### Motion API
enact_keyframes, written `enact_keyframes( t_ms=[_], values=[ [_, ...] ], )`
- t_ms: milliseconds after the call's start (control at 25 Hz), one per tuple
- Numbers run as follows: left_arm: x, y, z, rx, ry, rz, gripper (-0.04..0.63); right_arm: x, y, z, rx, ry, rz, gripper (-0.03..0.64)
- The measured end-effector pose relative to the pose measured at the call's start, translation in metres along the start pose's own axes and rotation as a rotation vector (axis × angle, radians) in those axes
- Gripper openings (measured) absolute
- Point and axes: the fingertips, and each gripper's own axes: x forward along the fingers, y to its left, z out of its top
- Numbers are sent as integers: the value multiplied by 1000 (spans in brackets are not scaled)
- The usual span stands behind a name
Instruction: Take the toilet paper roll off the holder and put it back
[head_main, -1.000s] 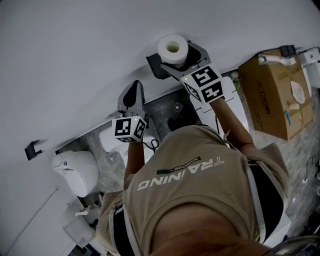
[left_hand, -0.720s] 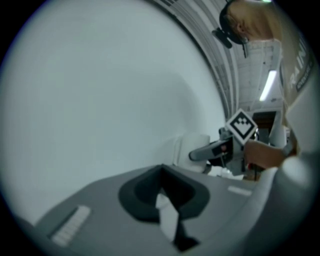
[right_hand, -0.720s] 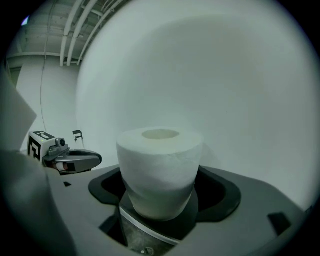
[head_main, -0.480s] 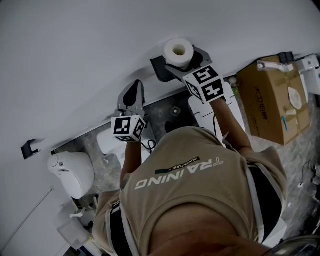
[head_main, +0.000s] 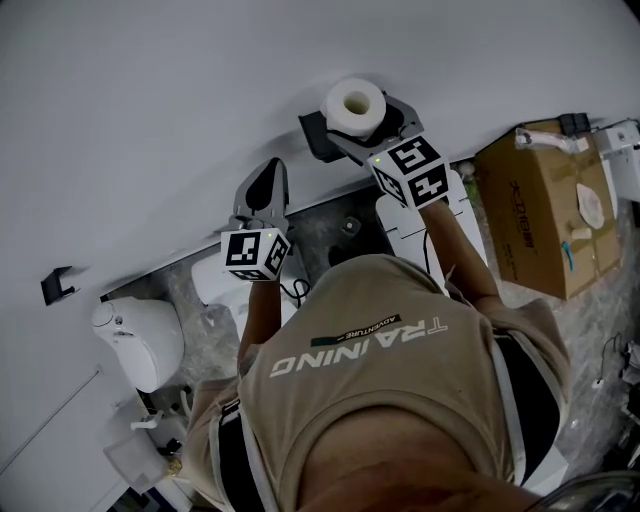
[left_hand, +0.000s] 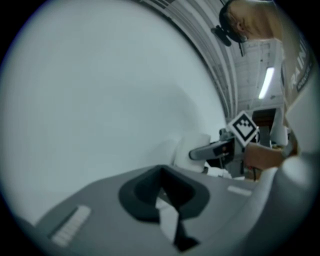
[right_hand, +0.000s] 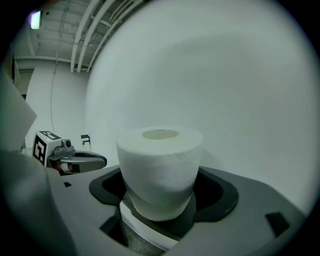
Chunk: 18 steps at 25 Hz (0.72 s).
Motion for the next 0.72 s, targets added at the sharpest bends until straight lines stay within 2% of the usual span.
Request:
enact_keyframes(
  t_ms=[360, 720],
  values=[
    [0, -13, 6, 24, -6, -9, 5, -25, 6, 14, -23, -101, 41, 370],
    [1, -32, 3, 26, 11, -16, 5, -56, 8, 14, -37, -137, 61, 370]
  ],
)
